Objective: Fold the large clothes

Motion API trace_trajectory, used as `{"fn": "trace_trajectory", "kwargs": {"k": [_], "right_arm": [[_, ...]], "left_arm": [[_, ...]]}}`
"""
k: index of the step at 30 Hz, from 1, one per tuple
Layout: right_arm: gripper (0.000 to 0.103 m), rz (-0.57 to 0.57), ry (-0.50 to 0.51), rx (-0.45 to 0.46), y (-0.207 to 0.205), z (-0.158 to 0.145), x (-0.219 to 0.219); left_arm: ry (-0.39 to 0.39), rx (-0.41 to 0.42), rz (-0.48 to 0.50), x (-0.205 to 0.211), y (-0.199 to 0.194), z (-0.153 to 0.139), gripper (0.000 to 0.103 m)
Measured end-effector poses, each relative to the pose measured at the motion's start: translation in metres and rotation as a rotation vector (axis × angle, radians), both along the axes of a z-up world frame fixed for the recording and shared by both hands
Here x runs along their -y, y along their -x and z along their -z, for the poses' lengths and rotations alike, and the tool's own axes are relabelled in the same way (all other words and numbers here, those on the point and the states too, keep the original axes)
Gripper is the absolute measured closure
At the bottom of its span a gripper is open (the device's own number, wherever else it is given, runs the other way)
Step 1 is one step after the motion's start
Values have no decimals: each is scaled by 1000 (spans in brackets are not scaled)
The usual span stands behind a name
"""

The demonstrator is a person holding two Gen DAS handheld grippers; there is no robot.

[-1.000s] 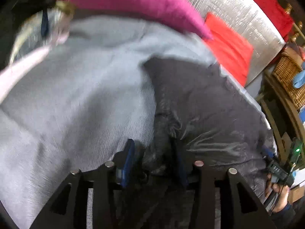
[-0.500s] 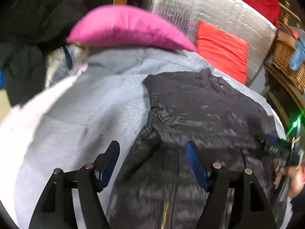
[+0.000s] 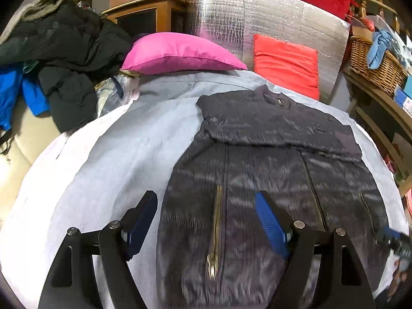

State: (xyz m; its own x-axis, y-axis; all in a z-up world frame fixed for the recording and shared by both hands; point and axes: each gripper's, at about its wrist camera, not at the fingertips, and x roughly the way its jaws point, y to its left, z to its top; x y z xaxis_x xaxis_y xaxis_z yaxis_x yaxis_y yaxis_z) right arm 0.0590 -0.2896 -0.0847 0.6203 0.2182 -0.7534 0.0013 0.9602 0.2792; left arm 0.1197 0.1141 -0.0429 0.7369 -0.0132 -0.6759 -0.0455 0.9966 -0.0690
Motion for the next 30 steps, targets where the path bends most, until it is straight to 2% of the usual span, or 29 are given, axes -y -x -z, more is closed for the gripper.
{"fn": "trace_trajectory", "kwargs": {"k": [2,5,13,17,22,25,30], "right_arm": [[13,8,6,17,27,4,0],[13,-10,13,28,45,9,-7],[13,-36,11,14,65,17,-10],[13,-26,-32,3,74,22,-3],[13,-4,-83,-19,85,26,11],[13,30,-111,-8,93,20,24],[13,110,-159,37,94,4,56]], "left_arm": [[-4,-5,-4,1,13,-1,24],[-7,-12,-11,2,29,-2,24],[-11,-23,-35,-1,51,0,24],[-10,-67,-49,-7,54,19,21],[-15,-179,-83,-22,54,63,21],[-2,-216,-105,-33,59,80,21],[53,-209,-139,-45,60,80,21]]}}
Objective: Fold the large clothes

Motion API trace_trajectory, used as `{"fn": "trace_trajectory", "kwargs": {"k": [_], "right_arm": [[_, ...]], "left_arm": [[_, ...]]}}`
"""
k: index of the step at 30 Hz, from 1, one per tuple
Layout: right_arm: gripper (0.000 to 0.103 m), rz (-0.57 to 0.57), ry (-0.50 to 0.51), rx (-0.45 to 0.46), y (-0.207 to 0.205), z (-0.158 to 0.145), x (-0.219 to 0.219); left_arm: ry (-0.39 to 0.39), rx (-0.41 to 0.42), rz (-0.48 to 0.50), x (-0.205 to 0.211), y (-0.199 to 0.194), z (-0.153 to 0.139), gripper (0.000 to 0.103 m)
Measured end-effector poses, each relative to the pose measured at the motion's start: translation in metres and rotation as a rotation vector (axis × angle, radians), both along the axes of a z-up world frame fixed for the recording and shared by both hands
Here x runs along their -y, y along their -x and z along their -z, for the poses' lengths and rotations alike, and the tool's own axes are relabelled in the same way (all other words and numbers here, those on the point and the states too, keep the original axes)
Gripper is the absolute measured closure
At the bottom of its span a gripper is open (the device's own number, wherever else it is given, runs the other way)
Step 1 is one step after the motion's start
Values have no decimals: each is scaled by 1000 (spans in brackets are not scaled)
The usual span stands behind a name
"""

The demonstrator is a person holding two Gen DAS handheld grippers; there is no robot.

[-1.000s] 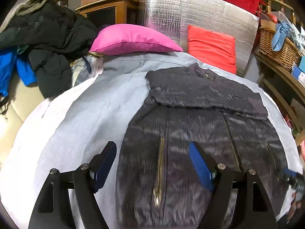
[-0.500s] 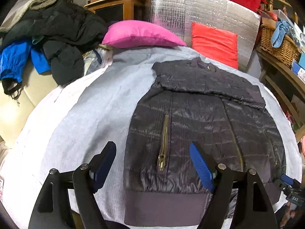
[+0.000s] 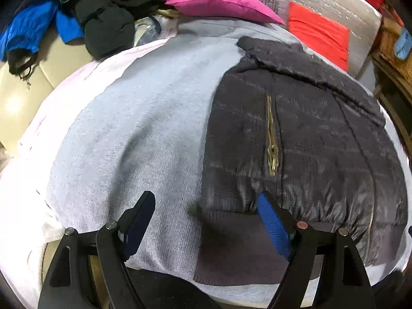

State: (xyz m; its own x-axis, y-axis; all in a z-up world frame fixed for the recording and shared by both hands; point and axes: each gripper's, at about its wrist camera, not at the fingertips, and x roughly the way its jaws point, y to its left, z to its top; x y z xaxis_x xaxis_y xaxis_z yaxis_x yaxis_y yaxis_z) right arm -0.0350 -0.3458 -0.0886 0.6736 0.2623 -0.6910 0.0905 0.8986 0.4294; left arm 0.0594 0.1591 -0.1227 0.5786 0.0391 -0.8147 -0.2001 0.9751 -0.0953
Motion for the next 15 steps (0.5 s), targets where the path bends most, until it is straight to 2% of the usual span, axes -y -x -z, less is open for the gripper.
{"fn": "trace_trajectory", "kwargs": {"k": [3,6,11,15], "right_arm": [[13,35,-15,22,-18,-12,18],[13,45,-40,51,-49,-23,31],[13,58,-104,80,-132,-38,54],[13,79,-143,70,-224,-39,71]], "left_arm": [[38,27,5,8,-13,-12,21],[34,63,59,32,-36,-22,21],[-18,133,163,85,-96,-31,21],[-24,173,225,127,-166,-37,21]]}}
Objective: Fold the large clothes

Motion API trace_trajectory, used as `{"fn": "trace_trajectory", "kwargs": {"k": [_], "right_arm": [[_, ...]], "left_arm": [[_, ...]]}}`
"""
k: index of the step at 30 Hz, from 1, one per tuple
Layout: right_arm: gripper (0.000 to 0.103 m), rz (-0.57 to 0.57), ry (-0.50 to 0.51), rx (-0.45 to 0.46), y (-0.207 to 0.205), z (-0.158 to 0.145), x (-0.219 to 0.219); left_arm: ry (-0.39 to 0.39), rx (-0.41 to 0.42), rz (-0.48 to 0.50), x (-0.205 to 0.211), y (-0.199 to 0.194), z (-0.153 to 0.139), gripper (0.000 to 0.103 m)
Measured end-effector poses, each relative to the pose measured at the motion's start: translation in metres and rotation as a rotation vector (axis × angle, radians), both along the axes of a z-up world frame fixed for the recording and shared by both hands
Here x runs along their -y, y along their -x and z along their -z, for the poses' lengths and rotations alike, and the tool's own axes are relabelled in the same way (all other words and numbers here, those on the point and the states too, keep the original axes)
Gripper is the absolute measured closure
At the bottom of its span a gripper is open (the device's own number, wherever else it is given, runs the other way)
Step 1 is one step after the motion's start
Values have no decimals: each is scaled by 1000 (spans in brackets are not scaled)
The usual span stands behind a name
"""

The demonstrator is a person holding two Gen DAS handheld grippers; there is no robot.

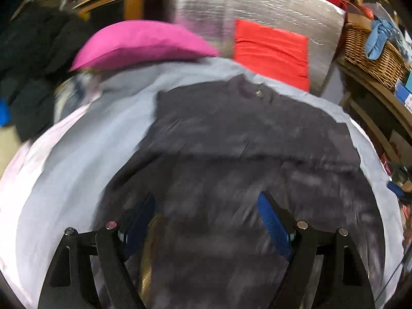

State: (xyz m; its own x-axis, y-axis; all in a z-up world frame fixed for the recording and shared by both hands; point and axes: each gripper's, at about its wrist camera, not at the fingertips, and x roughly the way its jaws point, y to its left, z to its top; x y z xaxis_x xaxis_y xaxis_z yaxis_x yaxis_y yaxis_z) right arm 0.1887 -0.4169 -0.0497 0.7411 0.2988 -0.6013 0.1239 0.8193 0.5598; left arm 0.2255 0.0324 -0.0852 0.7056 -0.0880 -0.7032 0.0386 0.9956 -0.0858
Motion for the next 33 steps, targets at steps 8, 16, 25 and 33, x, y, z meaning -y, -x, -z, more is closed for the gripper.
{"fn": "trace_trajectory", "kwargs": {"k": [8,16,25,33], "right_arm": [[13,27,-66,-100,-151,41,25],[90,-69,187,-82,-195,25,0],[19,106,312,-44,-156,-1,-5],[19,-247,84,67,-122,-21,-82]], "left_arm": [[-31,49,59,56,-103,8,21],[-164,-23,98,95,-144,59,20],[-167,75,143,69,-117,16,20],[-46,40,-27,-5,-127,10,17]]}}
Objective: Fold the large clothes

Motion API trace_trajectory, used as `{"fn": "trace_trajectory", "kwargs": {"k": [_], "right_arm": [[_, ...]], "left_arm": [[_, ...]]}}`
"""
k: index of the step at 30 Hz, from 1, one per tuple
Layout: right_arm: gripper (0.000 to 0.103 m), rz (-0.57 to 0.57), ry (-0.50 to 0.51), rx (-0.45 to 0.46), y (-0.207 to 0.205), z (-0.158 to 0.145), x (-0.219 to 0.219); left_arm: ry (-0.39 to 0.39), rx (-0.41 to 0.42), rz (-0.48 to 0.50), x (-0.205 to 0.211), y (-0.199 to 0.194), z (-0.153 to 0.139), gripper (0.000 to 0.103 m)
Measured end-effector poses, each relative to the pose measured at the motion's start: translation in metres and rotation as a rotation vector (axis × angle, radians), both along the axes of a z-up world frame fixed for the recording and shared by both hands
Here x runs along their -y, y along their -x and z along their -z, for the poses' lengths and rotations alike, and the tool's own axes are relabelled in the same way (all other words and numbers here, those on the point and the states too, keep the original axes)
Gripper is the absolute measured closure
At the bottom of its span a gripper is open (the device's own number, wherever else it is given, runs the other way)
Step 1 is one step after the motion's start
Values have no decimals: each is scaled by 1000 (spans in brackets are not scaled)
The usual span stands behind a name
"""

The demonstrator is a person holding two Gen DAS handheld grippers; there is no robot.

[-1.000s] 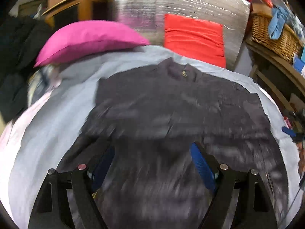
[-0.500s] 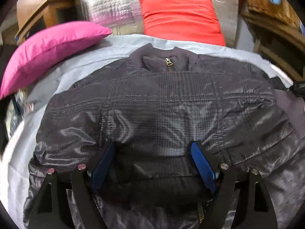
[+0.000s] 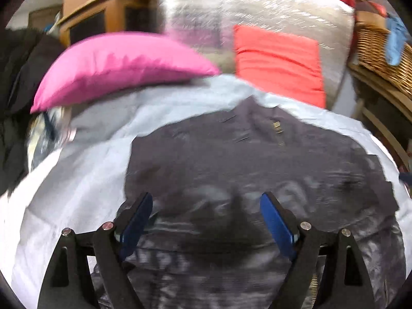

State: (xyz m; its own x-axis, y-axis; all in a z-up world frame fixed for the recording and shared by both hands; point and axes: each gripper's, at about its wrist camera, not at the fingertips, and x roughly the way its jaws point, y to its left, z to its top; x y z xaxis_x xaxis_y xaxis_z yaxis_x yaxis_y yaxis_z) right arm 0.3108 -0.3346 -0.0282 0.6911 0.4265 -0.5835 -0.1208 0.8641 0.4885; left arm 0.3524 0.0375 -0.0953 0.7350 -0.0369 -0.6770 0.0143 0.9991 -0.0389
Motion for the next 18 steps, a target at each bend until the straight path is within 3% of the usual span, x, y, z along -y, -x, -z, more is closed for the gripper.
{"fn": "trace_trajectory", "kwargs": {"k": [1,2,3,4,6,8,10,12,14,15,16,17,18], "right_arm": [[19,-6,15,-40,-6,14,-6],[19,19,40,-108,-14,35,-5],[21,43,47,-167,-19,51,1],[24,60,26,-217,-23,71,8],[28,84,36,-183,-19,65,11],[26,106,61,-169,-15,49,7],[26,106,113,-89,-3,24,-1],[26,73,117,-42,4,13,-12],[22,32,147,-49,2,19,-24],[21,26,185,-90,-2,31,-26],[20,29,234,-181,-11,53,-31],[20,38,240,-196,-13,66,-31],[20,51,251,-162,-9,60,-33]], "left_arm": [[-4,-26,-3,-3,-3,7,17],[-15,-131,-7,-7,-15,27,16],[24,-191,6,-12,-21,39,12],[63,-167,13,-17,-19,42,12],[27,-158,17,-14,-17,35,12],[-26,-89,0,-8,-5,16,12],[-27,-14,-6,-6,9,1,12],[-13,7,5,-1,15,-2,12],[-63,-60,10,8,7,13,12],[-82,-155,1,11,-2,30,11],[-57,-190,-4,10,-5,36,10],[-23,-184,-24,8,0,35,10],[-25,-170,-32,8,7,27,10]]}}
